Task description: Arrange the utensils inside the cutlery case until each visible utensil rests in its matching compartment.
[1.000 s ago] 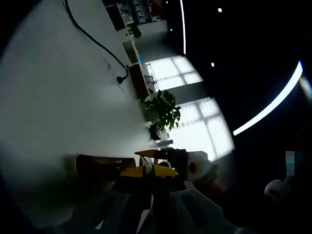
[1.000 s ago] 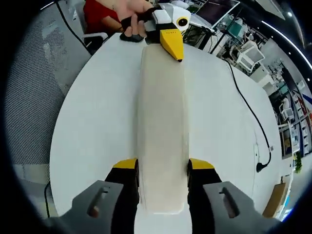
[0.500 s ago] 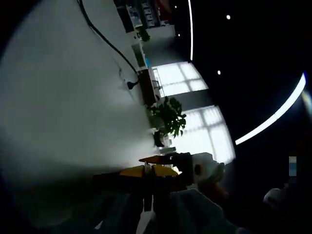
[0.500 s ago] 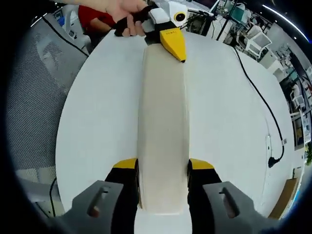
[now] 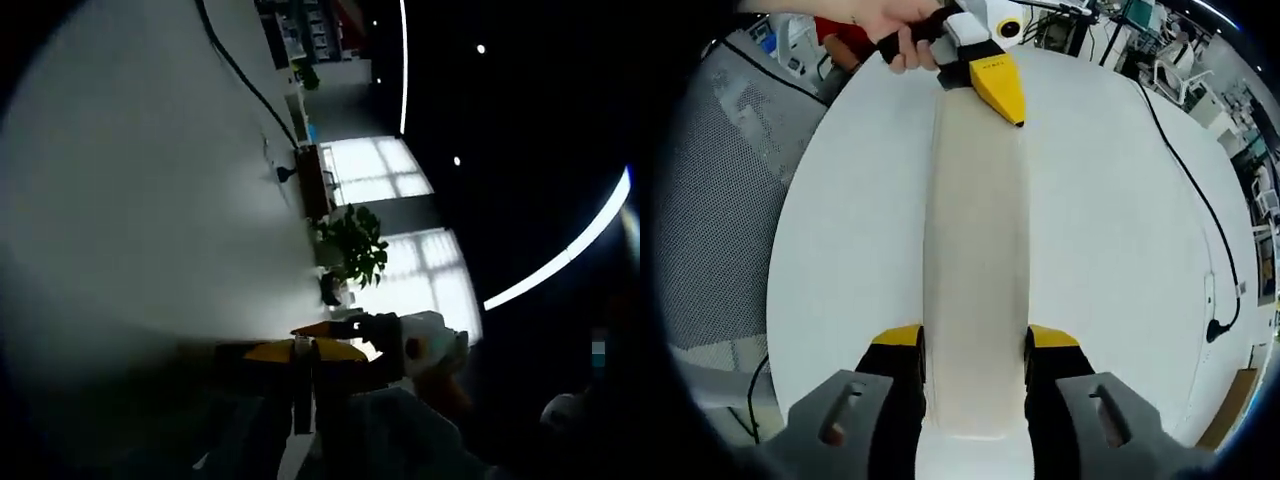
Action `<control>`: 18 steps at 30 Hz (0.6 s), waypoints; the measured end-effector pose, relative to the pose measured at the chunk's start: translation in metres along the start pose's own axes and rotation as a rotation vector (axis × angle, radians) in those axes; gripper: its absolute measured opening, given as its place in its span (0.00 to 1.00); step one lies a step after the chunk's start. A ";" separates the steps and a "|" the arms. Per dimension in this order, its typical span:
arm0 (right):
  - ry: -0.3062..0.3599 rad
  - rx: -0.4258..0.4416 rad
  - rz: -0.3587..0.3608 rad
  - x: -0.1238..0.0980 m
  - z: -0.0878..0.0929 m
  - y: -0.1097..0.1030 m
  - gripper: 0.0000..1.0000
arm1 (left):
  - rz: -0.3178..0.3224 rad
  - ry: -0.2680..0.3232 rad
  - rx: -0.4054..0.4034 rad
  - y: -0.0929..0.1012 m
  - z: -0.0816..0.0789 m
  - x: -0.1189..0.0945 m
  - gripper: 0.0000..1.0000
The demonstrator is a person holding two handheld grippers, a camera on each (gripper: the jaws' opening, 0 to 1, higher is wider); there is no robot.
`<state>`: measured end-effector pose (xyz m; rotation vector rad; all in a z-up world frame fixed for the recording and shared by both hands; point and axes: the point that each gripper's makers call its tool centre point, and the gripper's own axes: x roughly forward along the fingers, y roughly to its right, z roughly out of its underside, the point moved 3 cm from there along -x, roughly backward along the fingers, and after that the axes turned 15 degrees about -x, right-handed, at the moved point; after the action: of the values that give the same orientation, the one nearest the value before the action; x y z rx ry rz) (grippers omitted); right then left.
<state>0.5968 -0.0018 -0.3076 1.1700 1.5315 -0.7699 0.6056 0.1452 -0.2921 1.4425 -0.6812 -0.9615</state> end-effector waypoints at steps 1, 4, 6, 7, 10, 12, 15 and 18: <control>-0.011 -0.007 -0.004 0.001 0.002 -0.001 0.37 | -0.020 0.023 0.028 -0.003 -0.003 -0.001 0.08; -0.043 -0.042 -0.011 0.005 0.009 -0.003 0.37 | -0.027 0.074 0.029 -0.003 -0.010 -0.006 0.15; -0.029 -0.021 -0.018 0.007 0.010 -0.003 0.37 | -0.036 0.121 0.033 -0.003 -0.016 -0.009 0.23; -0.027 -0.017 -0.021 0.008 0.010 -0.003 0.37 | -0.050 0.125 0.025 -0.005 -0.017 -0.011 0.22; -0.031 -0.016 -0.032 0.010 0.009 -0.004 0.37 | -0.101 0.150 0.104 -0.010 -0.020 -0.017 0.20; -0.016 -0.002 -0.025 0.010 0.007 -0.001 0.37 | -0.136 0.143 0.124 -0.012 -0.018 -0.020 0.21; -0.011 0.017 -0.040 0.010 0.008 -0.001 0.37 | -0.196 0.129 0.160 -0.020 -0.014 -0.023 0.23; -0.010 0.032 -0.057 0.011 0.008 0.000 0.37 | -0.228 0.083 0.154 -0.028 -0.004 -0.022 0.25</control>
<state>0.5994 -0.0053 -0.3204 1.1486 1.5557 -0.8401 0.5949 0.1692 -0.3165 1.7139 -0.5466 -1.0357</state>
